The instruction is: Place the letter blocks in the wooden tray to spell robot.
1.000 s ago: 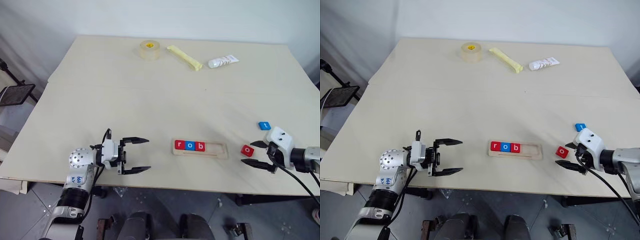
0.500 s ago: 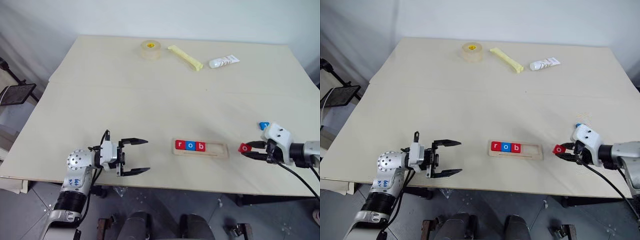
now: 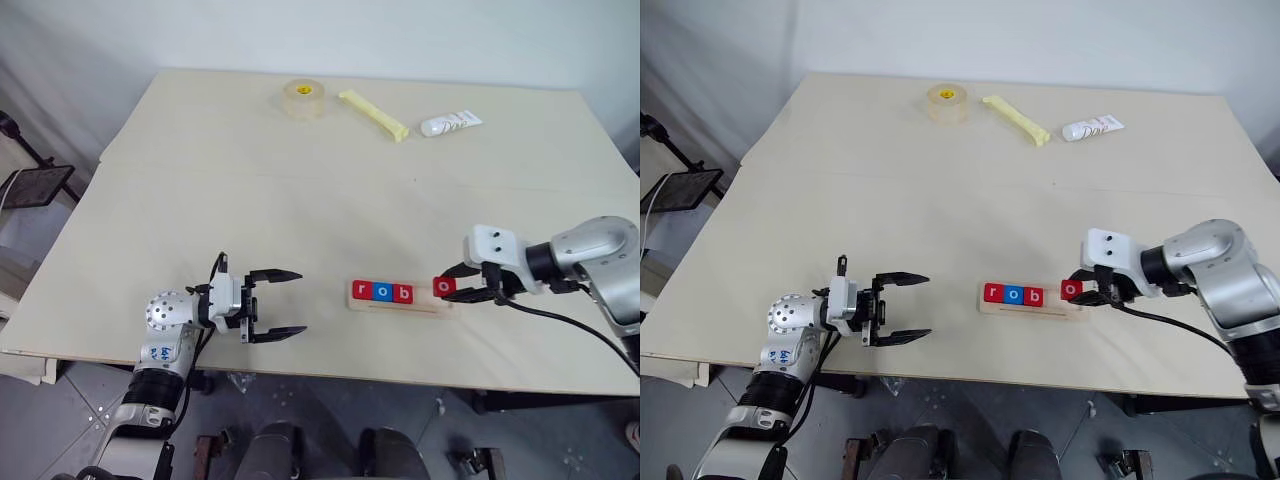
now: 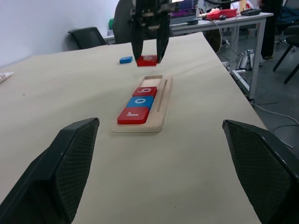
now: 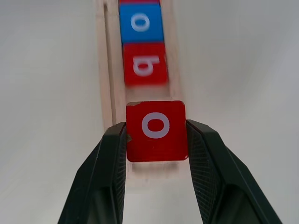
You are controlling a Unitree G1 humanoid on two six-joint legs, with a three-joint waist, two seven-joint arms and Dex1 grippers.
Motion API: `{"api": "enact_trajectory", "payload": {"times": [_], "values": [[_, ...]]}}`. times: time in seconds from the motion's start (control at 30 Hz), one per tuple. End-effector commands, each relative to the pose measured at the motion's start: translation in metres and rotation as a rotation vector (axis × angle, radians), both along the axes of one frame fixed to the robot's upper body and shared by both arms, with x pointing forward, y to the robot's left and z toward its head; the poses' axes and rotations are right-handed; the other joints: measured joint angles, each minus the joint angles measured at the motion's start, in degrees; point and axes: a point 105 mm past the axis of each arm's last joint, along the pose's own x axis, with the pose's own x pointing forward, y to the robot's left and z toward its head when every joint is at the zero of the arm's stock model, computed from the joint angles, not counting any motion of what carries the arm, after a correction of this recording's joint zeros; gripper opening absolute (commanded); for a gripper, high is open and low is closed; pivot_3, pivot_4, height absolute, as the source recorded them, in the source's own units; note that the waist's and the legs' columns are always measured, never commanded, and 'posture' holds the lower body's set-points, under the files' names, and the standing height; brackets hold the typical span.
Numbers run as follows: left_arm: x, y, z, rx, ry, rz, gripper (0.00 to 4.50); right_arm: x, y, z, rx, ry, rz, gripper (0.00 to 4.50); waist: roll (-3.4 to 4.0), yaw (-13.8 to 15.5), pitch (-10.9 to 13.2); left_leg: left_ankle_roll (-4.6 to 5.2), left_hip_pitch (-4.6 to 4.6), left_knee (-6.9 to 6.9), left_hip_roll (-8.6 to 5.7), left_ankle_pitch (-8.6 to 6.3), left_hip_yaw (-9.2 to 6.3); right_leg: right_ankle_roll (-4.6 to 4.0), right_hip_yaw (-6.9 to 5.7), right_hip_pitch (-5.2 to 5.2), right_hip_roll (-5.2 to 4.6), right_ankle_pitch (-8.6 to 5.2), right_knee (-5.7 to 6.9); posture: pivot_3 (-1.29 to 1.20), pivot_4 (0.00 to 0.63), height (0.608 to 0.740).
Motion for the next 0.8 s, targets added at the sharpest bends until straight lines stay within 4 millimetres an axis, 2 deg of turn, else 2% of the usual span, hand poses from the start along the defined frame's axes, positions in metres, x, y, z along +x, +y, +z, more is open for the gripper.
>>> {"api": "enact_trajectory", "payload": {"times": [0.03,0.43,0.8], "values": [[-0.001,-0.002,0.004,-0.007,-0.029,-0.01,4.5,0.005,0.003,-0.001,-0.036,-0.007,0.022,1.45,0.0,0.0,0.0,0.0,-0.01,0.0,-0.01,0.0,0.0,0.0,0.0,0.0,0.0,0.0,0.0,0.0,0.15,0.74],[-0.003,0.002,0.002,-0.002,-0.031,0.0,4.5,0.014,0.012,-0.006,-0.043,-0.001,0.036,1.45,0.0,-0.1,0.0,0.0,-0.02,0.0,-0.01,0.0,-0.01,0.01,-0.02,-0.04,0.0,0.0,0.04,0.0,0.15,0.74],[-0.004,0.001,0.001,-0.007,-0.031,0.002,4.5,0.008,0.017,-0.007,-0.028,0.02,0.048,1.45,0.0,-0.2,0.0,0.0,-0.02,0.0,0.0,0.0,-0.01,0.01,-0.02,-0.04,0.0,0.0,0.05,0.0,0.15,0.74]]}}
